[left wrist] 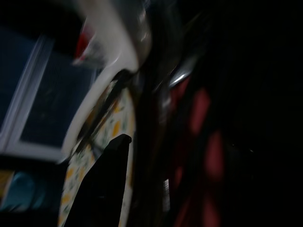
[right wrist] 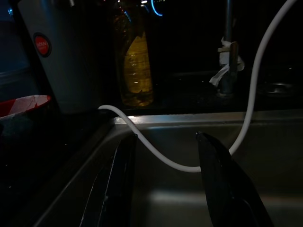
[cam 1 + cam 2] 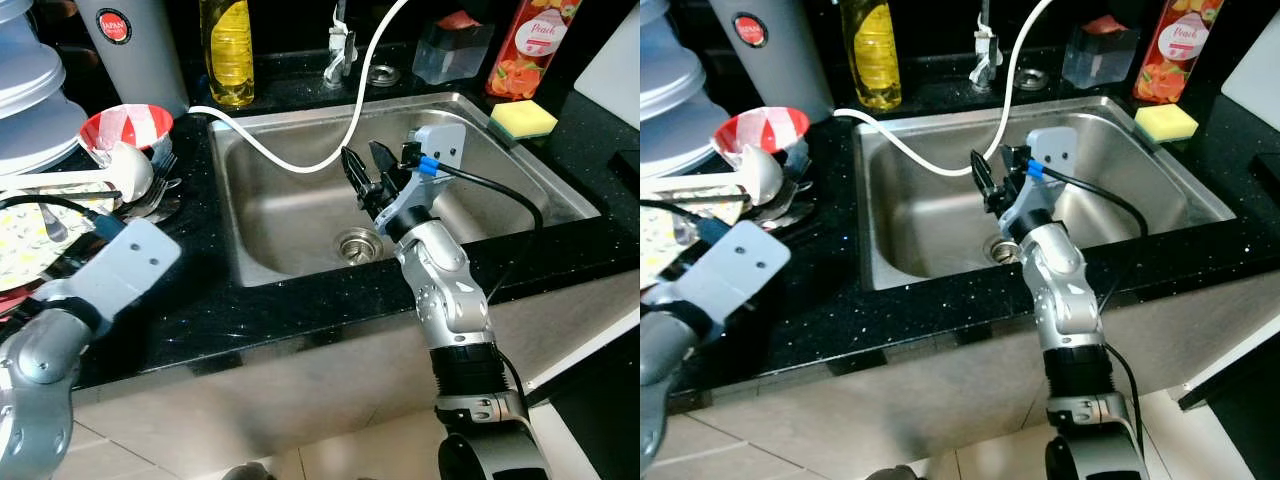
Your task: Kitchen organization
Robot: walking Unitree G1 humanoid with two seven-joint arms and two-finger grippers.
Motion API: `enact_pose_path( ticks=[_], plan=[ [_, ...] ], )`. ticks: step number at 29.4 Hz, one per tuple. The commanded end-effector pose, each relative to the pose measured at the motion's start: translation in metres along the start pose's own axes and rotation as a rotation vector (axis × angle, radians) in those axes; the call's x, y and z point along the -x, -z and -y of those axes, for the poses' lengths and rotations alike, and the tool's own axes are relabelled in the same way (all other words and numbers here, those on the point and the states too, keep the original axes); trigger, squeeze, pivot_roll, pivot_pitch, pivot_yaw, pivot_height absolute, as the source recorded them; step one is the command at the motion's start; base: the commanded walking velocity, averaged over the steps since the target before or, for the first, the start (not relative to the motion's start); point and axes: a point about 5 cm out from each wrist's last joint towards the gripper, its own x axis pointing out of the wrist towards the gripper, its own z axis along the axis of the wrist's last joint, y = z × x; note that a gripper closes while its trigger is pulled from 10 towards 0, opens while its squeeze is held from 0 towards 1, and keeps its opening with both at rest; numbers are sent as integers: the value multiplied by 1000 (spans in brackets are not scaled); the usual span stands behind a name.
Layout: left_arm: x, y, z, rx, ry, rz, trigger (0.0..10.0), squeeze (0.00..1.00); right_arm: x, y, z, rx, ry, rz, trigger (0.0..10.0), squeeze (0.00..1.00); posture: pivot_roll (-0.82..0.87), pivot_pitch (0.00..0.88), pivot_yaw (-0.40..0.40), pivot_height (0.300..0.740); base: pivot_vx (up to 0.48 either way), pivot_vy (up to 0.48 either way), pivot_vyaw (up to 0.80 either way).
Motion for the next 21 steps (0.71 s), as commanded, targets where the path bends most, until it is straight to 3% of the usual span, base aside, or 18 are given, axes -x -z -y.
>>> enact_pose_path(
  ticks=[1,3,6,12,14,17,19,21],
  plan=[
    [0,8,-6,-75,-33,-49,10000,16,-2,4,-4,-10,-23,-16,10000,0,186,11,-26,740,0,0,0],
    [0,12,-6,-103,-43,-67,10000,16,-2,5,-5,-13,-29,-18,10000,0,190,8,-28,740,0,0,0],
    [-2,18,-11,-214,-101,-83,10000,16,-5,6,-8,-20,-38,-17,10000,0,192,4,-29,740,0,0,0],
    [-2,18,-14,-219,-125,-86,10000,24,-5,7,-9,-22,-41,-19,10000,0,195,2,-29,740,0,0,0],
    [-2,14,-11,-189,-79,-51,10000,16,-4,7,-9,-23,-40,-19,10000,0,192,1,-27,740,0,0,0],
    [2,-7,3,4,51,65,10000,0,-4,7,-8,-23,-36,-19,10000,0,190,5,-24,740,0,0,0],
    [3,-12,5,22,73,97,10000,0,-4,7,-8,-24,-36,-19,10000,0,189,8,-25,740,0,0,0],
    [9,-28,14,61,167,209,10000,0,-3,7,-7,-24,-33,-21,10000,0,189,8,-25,740,0,0,0]
  ],
)
